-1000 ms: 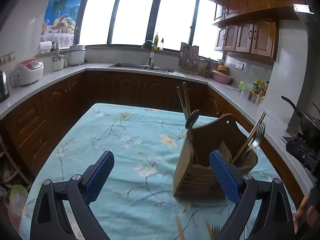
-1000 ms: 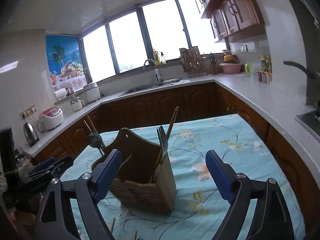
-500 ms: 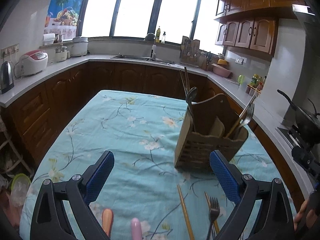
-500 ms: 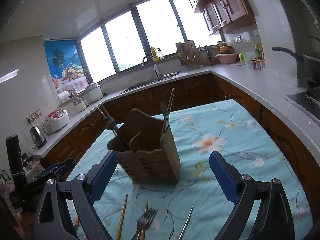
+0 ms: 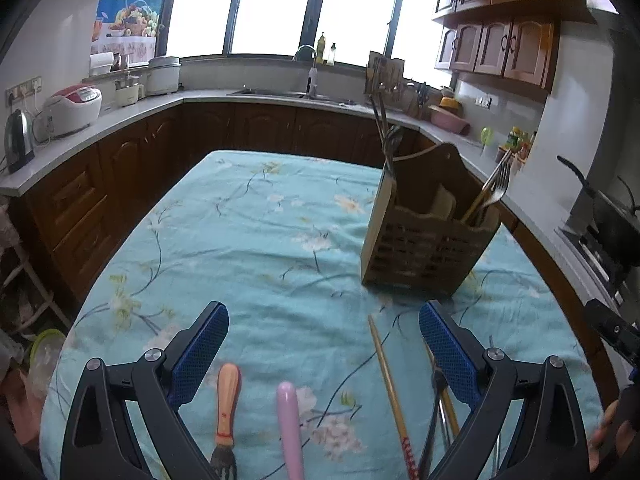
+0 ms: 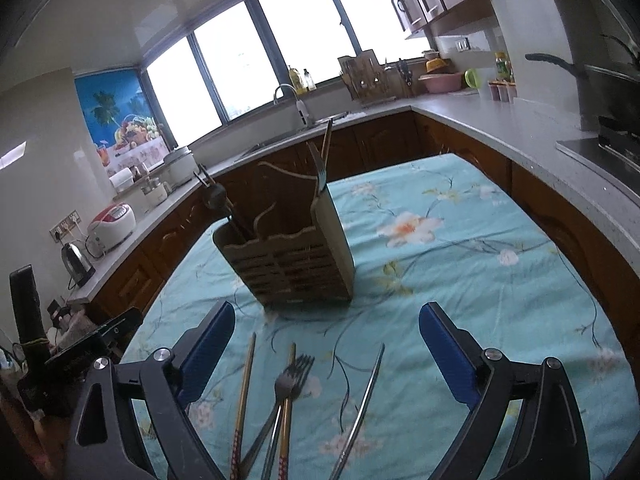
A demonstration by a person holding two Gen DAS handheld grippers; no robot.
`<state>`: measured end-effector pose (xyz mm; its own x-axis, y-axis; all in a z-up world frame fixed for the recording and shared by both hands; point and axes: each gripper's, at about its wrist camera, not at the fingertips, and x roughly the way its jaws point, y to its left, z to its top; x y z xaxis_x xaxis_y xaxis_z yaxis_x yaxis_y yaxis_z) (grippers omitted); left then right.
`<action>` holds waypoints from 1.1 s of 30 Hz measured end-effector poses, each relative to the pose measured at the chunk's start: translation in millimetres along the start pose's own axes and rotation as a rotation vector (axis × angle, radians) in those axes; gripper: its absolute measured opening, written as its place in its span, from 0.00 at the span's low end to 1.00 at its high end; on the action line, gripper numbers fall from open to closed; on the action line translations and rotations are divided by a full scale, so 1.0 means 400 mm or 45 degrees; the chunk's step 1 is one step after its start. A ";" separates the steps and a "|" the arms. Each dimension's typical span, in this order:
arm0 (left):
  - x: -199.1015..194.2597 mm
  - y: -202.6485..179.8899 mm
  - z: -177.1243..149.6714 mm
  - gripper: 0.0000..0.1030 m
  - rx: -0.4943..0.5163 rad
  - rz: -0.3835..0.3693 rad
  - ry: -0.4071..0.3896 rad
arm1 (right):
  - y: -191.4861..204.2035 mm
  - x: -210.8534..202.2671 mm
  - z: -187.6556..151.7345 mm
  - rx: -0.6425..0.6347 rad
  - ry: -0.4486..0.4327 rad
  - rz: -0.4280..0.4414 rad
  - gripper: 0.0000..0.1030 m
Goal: Organize utensils
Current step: 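Grasp a wooden chopstick with the left tool while the right tool grasps a metal chopstick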
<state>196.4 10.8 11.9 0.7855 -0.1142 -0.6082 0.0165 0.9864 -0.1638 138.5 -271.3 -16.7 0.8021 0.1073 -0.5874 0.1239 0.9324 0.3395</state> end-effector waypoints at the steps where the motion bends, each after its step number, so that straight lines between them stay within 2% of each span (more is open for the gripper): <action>1: 0.000 0.000 -0.004 0.94 0.000 -0.001 0.010 | 0.000 -0.002 -0.006 0.000 0.003 -0.002 0.92; 10: 0.027 -0.011 -0.024 0.94 0.029 0.002 0.104 | -0.013 0.004 -0.053 -0.001 0.070 -0.043 0.92; 18: 0.080 -0.030 -0.032 0.94 0.053 0.003 0.191 | -0.029 0.057 -0.096 -0.001 0.154 -0.085 0.92; 33: 0.205 -0.056 -0.034 0.94 0.096 0.015 0.310 | -0.054 0.134 -0.103 0.018 0.258 -0.113 0.92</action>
<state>252.2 -22.2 -44.8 0.6141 -0.1188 -0.7802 0.0615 0.9928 -0.1028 154.8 -271.4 -85.9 0.6543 0.0931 -0.7505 0.1984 0.9365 0.2891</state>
